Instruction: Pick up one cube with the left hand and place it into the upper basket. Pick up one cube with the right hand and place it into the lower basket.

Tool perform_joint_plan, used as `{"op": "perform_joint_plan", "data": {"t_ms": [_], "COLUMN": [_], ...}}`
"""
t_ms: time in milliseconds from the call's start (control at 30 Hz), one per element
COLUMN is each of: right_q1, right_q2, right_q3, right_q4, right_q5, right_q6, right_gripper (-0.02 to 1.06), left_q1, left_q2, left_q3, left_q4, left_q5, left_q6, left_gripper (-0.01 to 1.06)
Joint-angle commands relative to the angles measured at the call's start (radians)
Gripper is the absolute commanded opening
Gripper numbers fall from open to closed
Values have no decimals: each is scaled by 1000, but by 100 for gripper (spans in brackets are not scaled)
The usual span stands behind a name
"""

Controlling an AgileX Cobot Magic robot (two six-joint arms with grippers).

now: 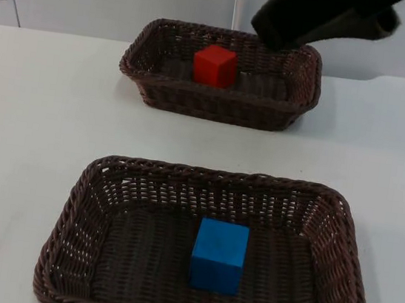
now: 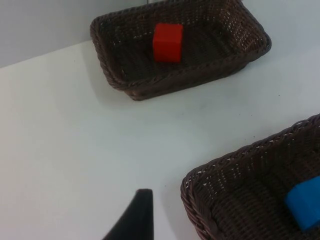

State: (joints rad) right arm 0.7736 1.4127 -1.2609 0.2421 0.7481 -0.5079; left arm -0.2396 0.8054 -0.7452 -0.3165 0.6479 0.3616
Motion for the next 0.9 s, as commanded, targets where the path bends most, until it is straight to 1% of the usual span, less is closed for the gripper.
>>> {"op": "perform_joint_plan", "data": {"t_ms": [0,167,300,333,367,467,500,633,867], "right_q1": [6,6,6,6,6,6,6,6,6], "right_q2": [-24,-73,-140,-140,-167,-233,-233,-326,-464], "right_q3": [2,48,141,141,183,258,258,356,448], "right_q4": [8,8,8,8,8,8,8,8,4], "right_q5": [19,-6,-67,-67,-103,-156,-156,-209,-223], "right_q6": [3,3,5,5,12,25,25,39,60], "right_gripper": [72,72,72,72,72,72,72,72,72], "left_q1": [-4,-4,-4,-4,-4,-4,-4,-4,-4], "left_q2": [-23,-92,-156,-156,-164,-184,-184,-214,-305], "left_q3": [4,4,4,4,4,4,4,4,4], "left_q4": [-8,-5,14,14,14,14,14,14,14], "left_q5": [1,17,28,28,39,79,79,110,153], "left_q6": [2,45,52,52,52,52,52,42,24], "left_gripper": [105,105,105,105,105,105,105,105,105]}}
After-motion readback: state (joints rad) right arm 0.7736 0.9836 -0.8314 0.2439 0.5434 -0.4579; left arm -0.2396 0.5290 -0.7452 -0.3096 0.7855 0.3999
